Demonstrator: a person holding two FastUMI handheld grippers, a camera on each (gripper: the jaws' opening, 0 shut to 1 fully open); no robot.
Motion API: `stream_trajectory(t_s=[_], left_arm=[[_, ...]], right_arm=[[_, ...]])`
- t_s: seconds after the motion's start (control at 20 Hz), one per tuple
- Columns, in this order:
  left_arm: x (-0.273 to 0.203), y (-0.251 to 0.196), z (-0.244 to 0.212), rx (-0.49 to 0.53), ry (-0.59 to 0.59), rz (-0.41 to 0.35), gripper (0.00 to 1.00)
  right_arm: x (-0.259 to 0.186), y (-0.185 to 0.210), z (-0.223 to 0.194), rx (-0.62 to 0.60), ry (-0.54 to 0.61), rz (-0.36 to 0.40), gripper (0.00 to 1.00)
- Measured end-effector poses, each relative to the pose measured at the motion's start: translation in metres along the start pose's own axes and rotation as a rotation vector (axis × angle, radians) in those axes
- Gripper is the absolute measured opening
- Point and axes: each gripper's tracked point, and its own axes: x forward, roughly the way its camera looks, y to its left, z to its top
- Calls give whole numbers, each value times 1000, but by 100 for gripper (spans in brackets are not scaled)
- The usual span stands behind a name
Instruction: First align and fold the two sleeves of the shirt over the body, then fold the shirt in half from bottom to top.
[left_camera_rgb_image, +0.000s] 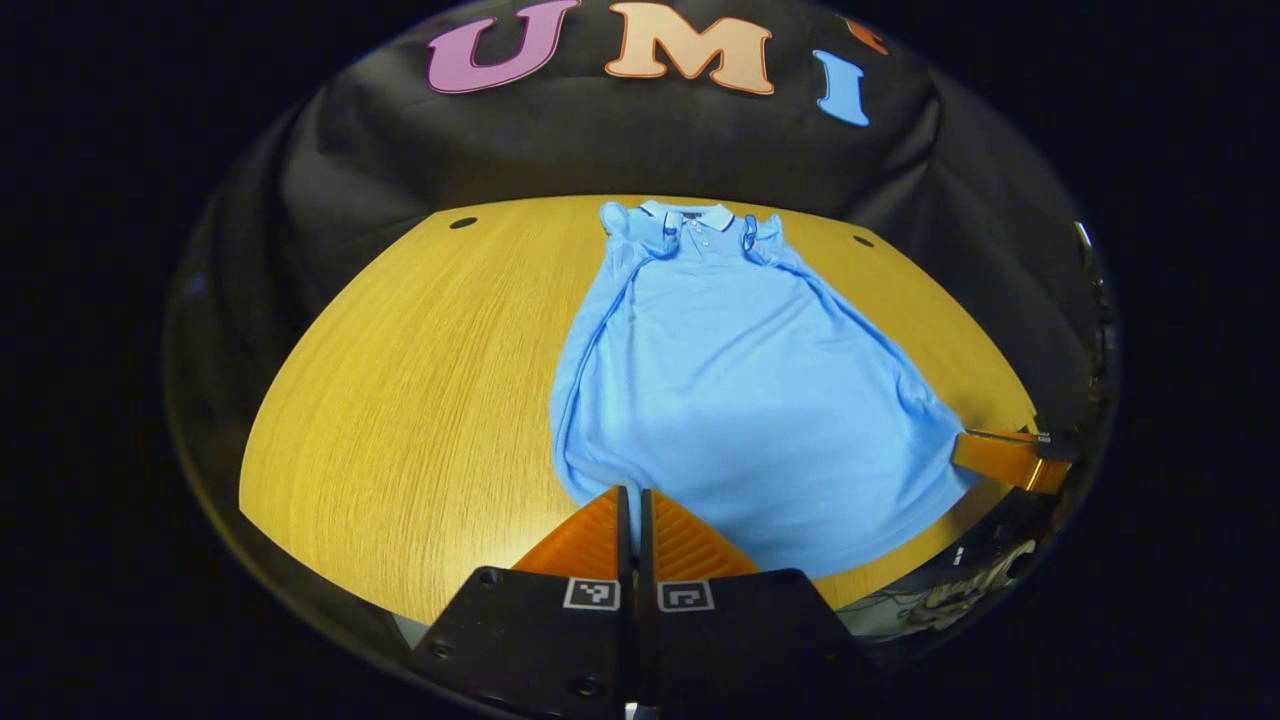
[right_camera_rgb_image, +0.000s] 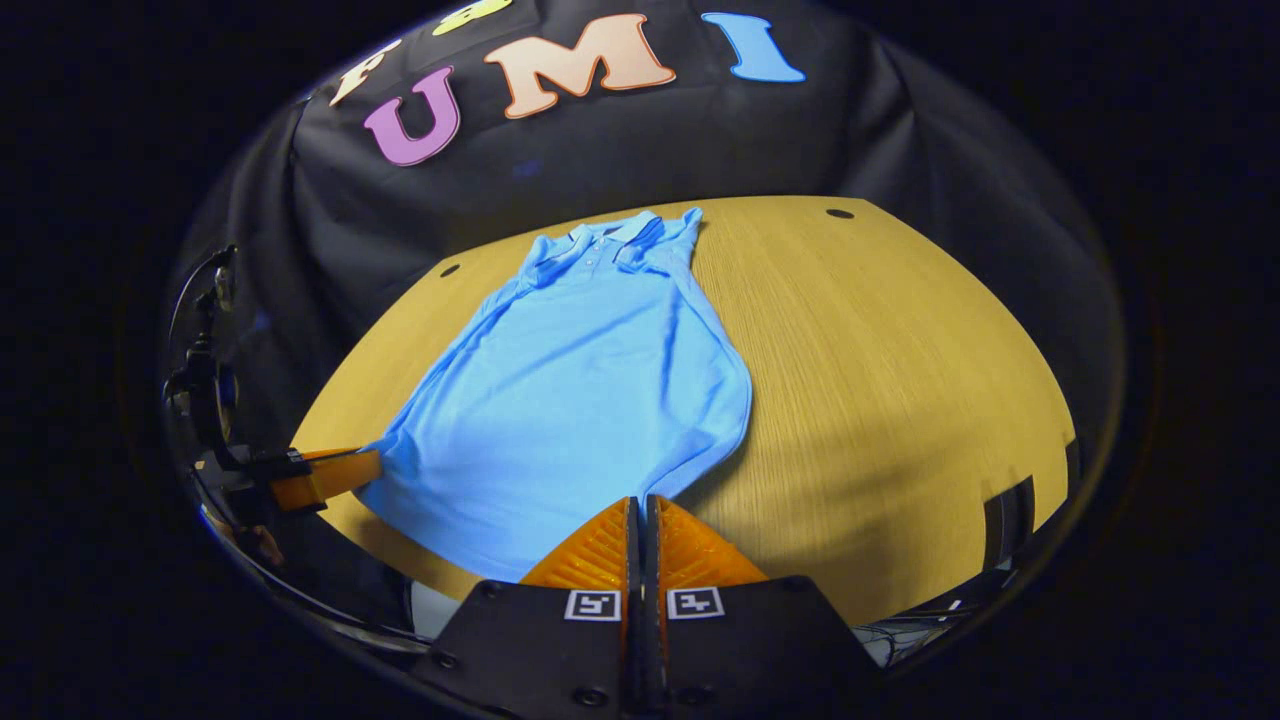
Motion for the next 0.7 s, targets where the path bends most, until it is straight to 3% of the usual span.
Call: stream_trajectory(t_s=[0.25, 0.5, 0.7], left_arm=[[7, 4, 56, -49, -49, -22, 0], [25, 14, 118, -27, -111, -13, 0], [52, 21, 169, -85, -152, -24, 0]], right_arm=[[10, 5, 66, 47, -80, 24, 3], [31, 4, 132, 51, -157, 23, 2], [60, 3, 190, 66, -212, 17, 2]])
